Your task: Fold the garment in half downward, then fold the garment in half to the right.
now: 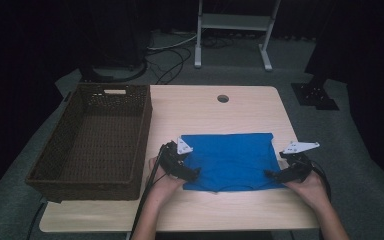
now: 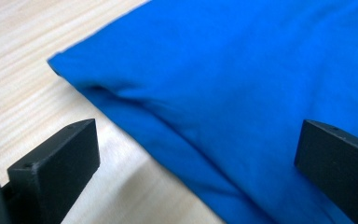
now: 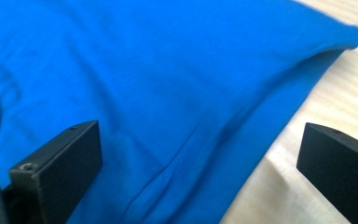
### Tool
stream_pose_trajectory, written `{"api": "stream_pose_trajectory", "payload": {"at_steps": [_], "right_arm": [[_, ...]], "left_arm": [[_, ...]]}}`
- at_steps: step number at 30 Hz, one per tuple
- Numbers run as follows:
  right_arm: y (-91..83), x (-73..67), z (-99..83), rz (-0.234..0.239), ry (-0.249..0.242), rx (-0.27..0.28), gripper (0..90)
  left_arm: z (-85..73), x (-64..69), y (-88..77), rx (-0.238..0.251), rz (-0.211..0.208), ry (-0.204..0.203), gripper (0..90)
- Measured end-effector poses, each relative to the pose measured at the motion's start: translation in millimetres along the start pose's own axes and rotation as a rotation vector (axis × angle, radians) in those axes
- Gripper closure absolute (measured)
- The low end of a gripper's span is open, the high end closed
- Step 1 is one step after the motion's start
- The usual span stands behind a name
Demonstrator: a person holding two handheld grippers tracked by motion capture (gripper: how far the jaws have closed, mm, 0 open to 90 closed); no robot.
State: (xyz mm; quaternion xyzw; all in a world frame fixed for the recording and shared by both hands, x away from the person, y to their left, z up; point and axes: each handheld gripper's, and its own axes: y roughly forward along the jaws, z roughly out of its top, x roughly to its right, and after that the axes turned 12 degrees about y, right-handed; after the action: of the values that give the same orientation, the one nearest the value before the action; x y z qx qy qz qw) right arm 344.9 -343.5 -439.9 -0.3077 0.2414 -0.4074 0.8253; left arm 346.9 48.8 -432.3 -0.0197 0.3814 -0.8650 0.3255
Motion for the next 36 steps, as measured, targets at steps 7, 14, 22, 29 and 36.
{"api": "stream_pose_trajectory", "payload": {"at_steps": [7,14,22,29,36], "right_arm": [[-3.2,-3.0,4.6,0.020,-0.005,0.020,0.0],[8.3,-6.4,15.3,0.053,-0.026,0.013,0.0],[23.3,-10.1,18.6,0.061,-0.049,-0.035,0.0],[25.8,-9.3,16.8,0.058,-0.052,-0.043,0.0],[24.7,-12.2,14.9,0.051,-0.048,-0.043,0.0]], "left_arm": [[2.2,-1.0,0.9,0.022,-0.014,0.004,0.0],[10.6,-0.5,5.7,0.028,-0.043,0.019,0.0],[17.1,1.2,21.9,-0.030,-0.074,0.041,0.0],[14.7,0.7,27.2,-0.060,-0.085,0.026,0.0],[14.6,-0.3,26.0,-0.078,-0.102,0.024,0.0]]}}
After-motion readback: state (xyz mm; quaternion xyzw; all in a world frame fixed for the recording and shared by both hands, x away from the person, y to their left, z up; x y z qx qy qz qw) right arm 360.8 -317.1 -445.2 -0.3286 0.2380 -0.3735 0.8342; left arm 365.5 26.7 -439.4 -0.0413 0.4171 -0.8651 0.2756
